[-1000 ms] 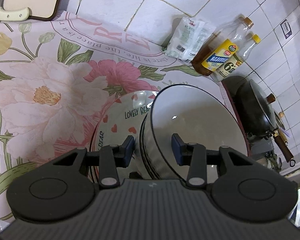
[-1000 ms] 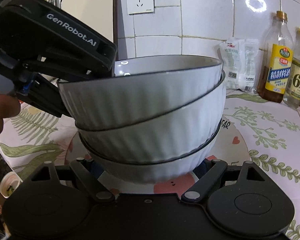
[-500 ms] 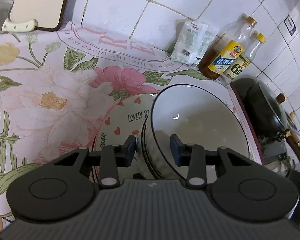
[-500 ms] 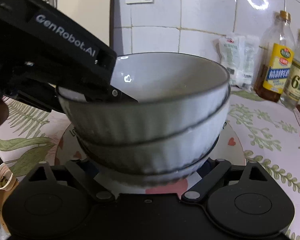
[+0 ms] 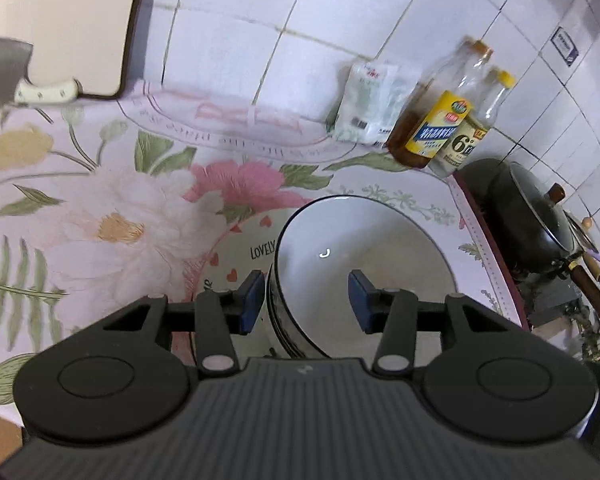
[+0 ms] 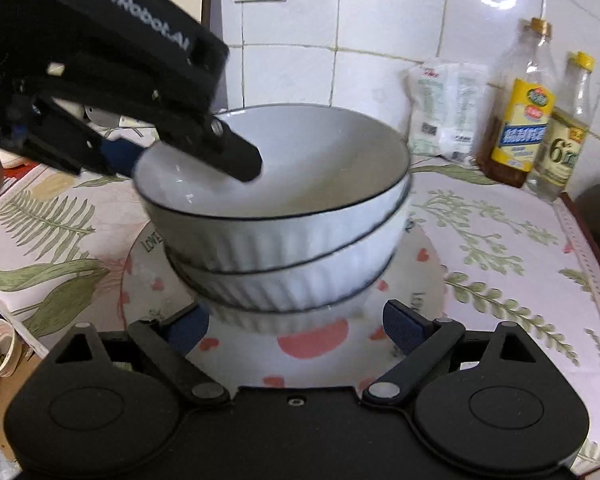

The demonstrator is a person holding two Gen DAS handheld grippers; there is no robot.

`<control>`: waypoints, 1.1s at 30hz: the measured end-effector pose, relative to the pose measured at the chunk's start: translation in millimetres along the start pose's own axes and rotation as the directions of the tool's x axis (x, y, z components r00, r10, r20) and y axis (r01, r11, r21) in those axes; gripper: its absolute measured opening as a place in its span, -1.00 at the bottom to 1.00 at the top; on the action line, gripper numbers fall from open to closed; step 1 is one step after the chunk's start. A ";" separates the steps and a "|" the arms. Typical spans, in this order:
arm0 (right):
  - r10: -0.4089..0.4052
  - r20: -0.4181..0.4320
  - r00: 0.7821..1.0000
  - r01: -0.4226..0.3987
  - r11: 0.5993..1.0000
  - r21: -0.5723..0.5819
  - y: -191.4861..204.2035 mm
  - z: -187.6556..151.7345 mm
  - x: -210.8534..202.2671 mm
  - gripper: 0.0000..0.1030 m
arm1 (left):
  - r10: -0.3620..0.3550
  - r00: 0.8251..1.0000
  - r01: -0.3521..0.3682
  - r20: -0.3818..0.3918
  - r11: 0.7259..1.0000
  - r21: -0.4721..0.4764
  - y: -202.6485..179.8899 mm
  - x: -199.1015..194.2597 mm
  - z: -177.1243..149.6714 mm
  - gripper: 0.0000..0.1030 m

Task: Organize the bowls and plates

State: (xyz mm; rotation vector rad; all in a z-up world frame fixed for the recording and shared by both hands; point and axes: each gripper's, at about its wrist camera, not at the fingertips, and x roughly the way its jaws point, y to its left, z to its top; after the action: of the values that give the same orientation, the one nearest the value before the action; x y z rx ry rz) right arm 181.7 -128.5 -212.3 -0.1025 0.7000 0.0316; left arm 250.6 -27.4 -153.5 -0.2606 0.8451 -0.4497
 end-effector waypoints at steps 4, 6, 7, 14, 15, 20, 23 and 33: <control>-0.008 0.024 1.000 0.008 1.000 -0.017 2.2 -2.1 -22.4 0.86 | 0.010 1.000 -0.010 0.025 1.000 -0.003 -3.3 -24.2 -1.3 -0.03; -0.005 0.034 0.999 0.005 1.000 -0.003 0.3 -2.4 -34.7 0.86 | 0.024 0.999 -0.025 0.045 1.000 0.014 -7.6 -39.4 -3.1 0.01; 0.000 0.036 0.999 0.000 1.000 0.010 -1.6 -2.4 -40.8 0.86 | 0.034 0.998 -0.036 0.061 0.999 0.026 -10.6 -48.9 -5.1 0.01; 0.028 0.056 0.998 -0.033 0.995 0.092 -11.5 1.4 -85.4 0.87 | 0.149 0.981 -0.164 0.120 0.978 0.125 -36.3 -105.3 -23.9 0.08; 0.016 0.060 0.998 -0.023 0.994 0.107 -13.0 3.2 -93.2 0.87 | 0.148 0.981 -0.164 0.125 0.978 0.128 -39.0 -114.1 -26.6 0.09; -0.032 0.089 0.996 0.017 0.985 0.172 -21.2 13.7 -132.2 0.94 | 0.142 0.974 -0.164 0.178 0.980 0.115 -50.2 -161.4 -39.9 0.24; -0.080 0.126 0.989 0.055 0.979 0.197 -22.1 19.1 -160.5 0.96 | 0.137 0.971 -0.160 0.196 0.981 0.106 -55.2 -182.2 -44.8 0.33; -0.102 0.239 0.966 0.060 0.982 0.177 -31.7 38.3 -248.6 0.96 | 0.152 0.951 -0.191 0.268 0.974 0.123 -77.2 -237.3 -53.9 0.71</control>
State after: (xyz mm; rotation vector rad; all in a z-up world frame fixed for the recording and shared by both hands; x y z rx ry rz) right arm 18.1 -154.6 -20.3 0.0354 0.4460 -0.0927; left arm 50.6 16.6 -1.1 -0.1035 0.5709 -0.3049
